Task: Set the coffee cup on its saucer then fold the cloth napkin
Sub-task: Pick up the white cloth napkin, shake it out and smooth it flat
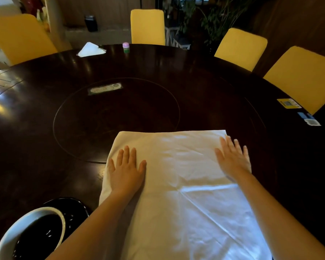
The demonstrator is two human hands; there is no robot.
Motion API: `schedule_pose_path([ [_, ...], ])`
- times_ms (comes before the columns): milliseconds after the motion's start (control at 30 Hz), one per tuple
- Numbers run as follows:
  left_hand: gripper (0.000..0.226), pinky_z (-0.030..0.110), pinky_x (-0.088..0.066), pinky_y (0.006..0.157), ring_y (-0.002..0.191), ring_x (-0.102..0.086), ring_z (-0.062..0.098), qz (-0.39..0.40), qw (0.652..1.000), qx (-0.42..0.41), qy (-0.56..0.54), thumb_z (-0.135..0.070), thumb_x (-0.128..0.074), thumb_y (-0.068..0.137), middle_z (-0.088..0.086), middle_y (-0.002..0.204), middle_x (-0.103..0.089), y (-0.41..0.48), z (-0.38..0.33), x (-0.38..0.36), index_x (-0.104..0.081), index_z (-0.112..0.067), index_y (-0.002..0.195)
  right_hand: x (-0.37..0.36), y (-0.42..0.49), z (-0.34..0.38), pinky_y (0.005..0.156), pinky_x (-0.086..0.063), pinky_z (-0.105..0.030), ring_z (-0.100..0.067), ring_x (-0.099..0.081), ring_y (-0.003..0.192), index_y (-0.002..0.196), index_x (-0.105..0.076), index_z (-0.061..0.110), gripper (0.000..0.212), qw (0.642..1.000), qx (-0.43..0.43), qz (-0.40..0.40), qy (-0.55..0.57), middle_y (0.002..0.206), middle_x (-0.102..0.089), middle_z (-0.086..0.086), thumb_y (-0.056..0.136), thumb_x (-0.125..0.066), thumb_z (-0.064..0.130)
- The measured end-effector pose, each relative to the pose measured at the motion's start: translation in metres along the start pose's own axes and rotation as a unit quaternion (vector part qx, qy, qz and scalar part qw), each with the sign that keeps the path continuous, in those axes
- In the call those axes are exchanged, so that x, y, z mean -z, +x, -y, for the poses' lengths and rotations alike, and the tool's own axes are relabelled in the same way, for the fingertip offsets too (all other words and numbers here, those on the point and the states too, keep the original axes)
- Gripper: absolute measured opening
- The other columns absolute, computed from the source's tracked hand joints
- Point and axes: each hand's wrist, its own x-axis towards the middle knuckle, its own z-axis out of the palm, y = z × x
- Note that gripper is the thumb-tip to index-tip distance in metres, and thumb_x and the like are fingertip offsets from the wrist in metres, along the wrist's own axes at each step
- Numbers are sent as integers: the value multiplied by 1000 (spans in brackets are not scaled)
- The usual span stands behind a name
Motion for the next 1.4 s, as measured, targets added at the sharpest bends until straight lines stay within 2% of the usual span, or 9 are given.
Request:
schedule_pose_path([
  [67, 57, 45, -7, 117, 144, -7, 25, -39, 997, 37, -48, -40, -26, 98, 5, 158, -7, 6, 0, 11, -14, -18, 148, 2, -11, 11, 117, -12, -52, -28, -14, 145, 148, -10, 13, 60, 999, 8, -52, 2, 158, -14, -10, 97, -9, 44],
  [167, 53, 48, -15, 114, 141, -16, 31, -89, 988, 102, -81, -25, -37, 98, 10, 155, -17, 23, 4, 27, -18, -16, 147, -10, -49, 59, 106, -32, -53, -37, -49, 126, 136, -41, 8, 66, 986, 148, -70, 33, 139, -49, -17, 98, -2, 44],
  [300, 55, 52, -38, 101, 121, -42, 38, -80, 956, 210, -186, -11, -46, 92, 17, 133, -47, 45, 5, 42, -26, -16, 143, -23, -83, 93, 111, -2, -39, -22, -13, 142, 146, -21, 17, 71, 976, 206, -52, 47, 154, -20, -4, 92, 5, 54],
  [433, 35, 40, -52, 82, 99, -57, 29, -65, 927, 213, -303, -6, -51, 89, 15, 115, -61, 54, 3, 50, -54, -10, 123, -24, -78, 90, 112, 12, -36, -15, 12, 141, 147, -1, 21, 84, 972, 219, -62, 51, 156, 4, 2, 79, 23, 62],
  [667, 52, 39, -42, 97, 117, -42, 31, -162, 916, 221, -292, 7, -49, 85, 13, 135, -35, 65, 11, 75, -42, -16, 132, -23, -80, 92, 113, 8, -37, -17, 5, 143, 148, -3, 22, 78, 975, 211, -58, 43, 157, -1, 1, 83, 18, 59],
  [833, 49, 45, -24, 109, 134, -27, 31, -121, 984, 29, -130, -15, -47, 92, 11, 150, -29, 19, -13, 55, -36, -19, 140, -17, -81, 93, 115, 9, -37, -17, 7, 145, 148, -1, 22, 81, 977, 204, -36, 53, 152, 12, 5, 80, 22, 59],
  [967, 55, 45, 5, 116, 145, 7, 20, 20, 998, -65, -2, -45, -16, 98, 2, 159, 3, -44, -30, 6, -6, -27, 149, -8, -104, 124, 109, -15, -41, -23, -39, 135, 138, -42, 16, 59, 978, 194, -69, 39, 147, -41, -4, 94, -15, 46],
  [1067, 68, 44, 9, 117, 141, 18, 13, 17, 997, -70, 20, -58, 8, 84, -4, 158, 9, -55, -17, -12, 3, -32, 147, -20, -125, 133, 106, -18, -43, -23, -43, 133, 134, -47, 20, 53, 970, 234, -59, 31, 142, -49, -2, 90, -30, 45],
  [1400, 70, 39, 11, 115, 144, 13, 17, -3, 999, -19, 39, -60, -3, 88, 0, 158, 8, -38, 30, 3, 0, -26, 149, -26, -123, 1, 118, -10, -42, -23, -12, 145, 148, -12, 20, 82, 994, 85, -60, 35, 157, -15, -4, 83, 19, 61],
])
